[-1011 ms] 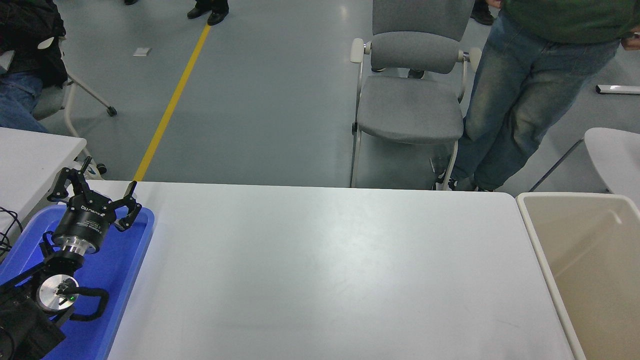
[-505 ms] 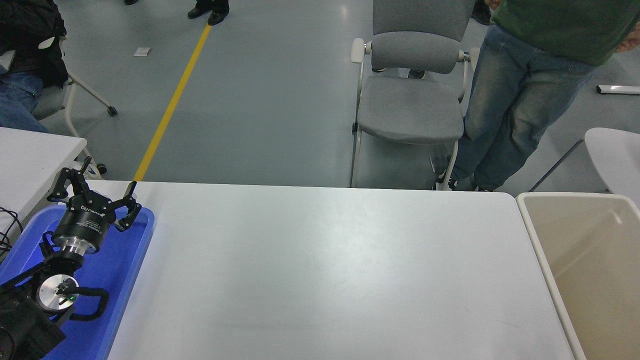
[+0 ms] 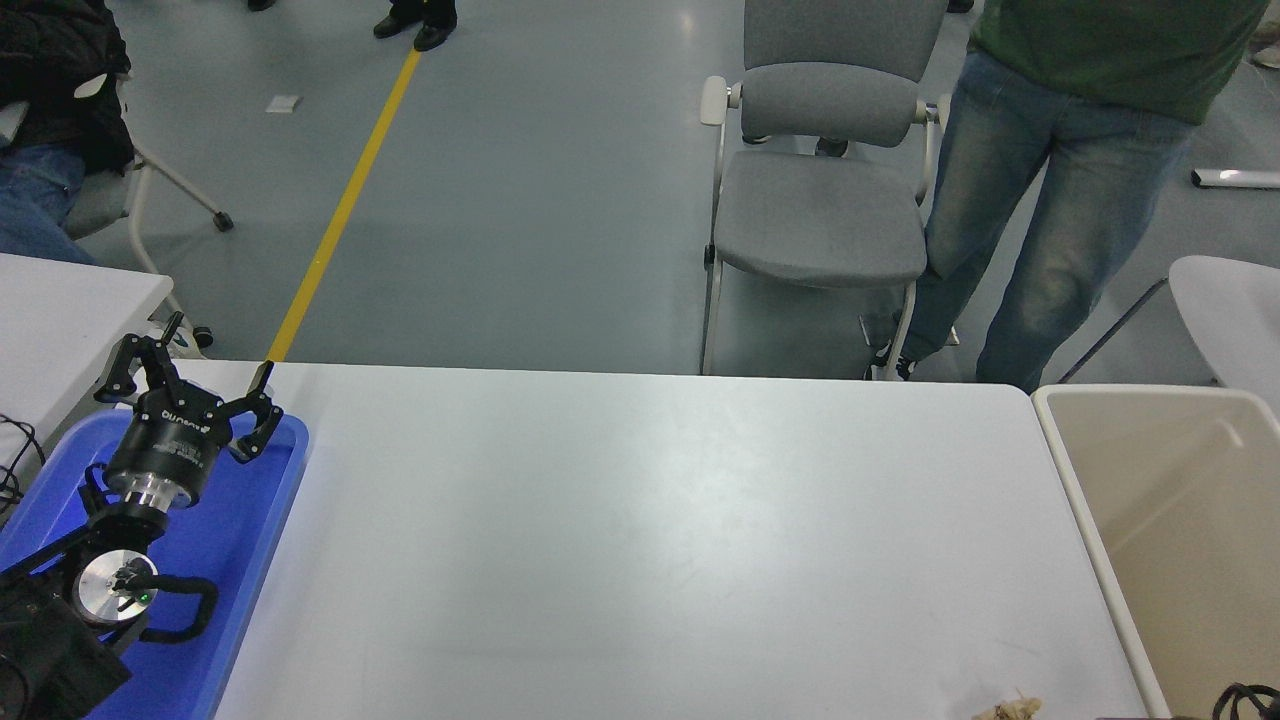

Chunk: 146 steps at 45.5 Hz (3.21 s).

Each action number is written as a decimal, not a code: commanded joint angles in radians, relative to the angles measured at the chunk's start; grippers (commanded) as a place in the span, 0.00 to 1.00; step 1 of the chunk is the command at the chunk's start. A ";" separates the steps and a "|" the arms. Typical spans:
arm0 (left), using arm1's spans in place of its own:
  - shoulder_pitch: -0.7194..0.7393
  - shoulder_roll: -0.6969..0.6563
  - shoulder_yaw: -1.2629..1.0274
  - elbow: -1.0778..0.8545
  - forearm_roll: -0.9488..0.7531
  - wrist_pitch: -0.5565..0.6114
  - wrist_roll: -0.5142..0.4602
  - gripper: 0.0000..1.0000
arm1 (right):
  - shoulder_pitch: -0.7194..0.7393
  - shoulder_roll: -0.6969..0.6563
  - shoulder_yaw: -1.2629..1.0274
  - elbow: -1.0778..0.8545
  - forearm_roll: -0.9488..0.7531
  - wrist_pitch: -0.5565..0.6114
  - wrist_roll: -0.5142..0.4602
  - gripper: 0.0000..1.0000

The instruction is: Clean the table surface

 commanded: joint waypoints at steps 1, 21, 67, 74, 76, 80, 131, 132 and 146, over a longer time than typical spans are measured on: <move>0.000 0.000 0.000 0.000 0.000 0.000 0.000 1.00 | 0.136 -0.127 0.011 0.012 0.102 0.076 0.030 0.00; 0.000 0.000 0.000 0.000 0.000 0.000 0.000 1.00 | 0.437 -0.386 0.109 0.010 0.263 0.428 0.045 0.00; 0.000 0.000 0.000 0.000 0.000 0.000 0.000 1.00 | 0.626 -0.489 0.215 -0.042 0.320 0.712 0.029 0.00; 0.000 0.000 0.000 0.000 0.000 0.000 0.000 1.00 | 0.620 -0.437 0.201 -0.126 0.341 0.677 0.021 0.00; 0.000 0.000 0.000 0.000 0.000 0.000 0.000 1.00 | 0.615 -0.405 0.192 -0.155 0.341 0.646 0.009 0.00; 0.000 0.000 0.000 0.000 0.000 0.000 0.000 1.00 | 0.606 -0.348 0.172 -0.234 0.349 0.591 -0.017 0.00; 0.000 0.000 0.000 0.000 0.000 0.000 0.000 1.00 | 0.127 0.558 0.095 -1.329 0.824 0.057 -0.090 0.00; 0.000 0.000 0.000 0.000 0.000 0.000 0.000 1.00 | 0.123 0.571 0.095 -1.338 0.841 0.047 -0.094 0.00; 0.000 0.000 0.000 0.000 0.000 0.000 0.000 1.00 | 0.035 0.764 0.095 -1.439 1.016 -0.108 -0.128 0.00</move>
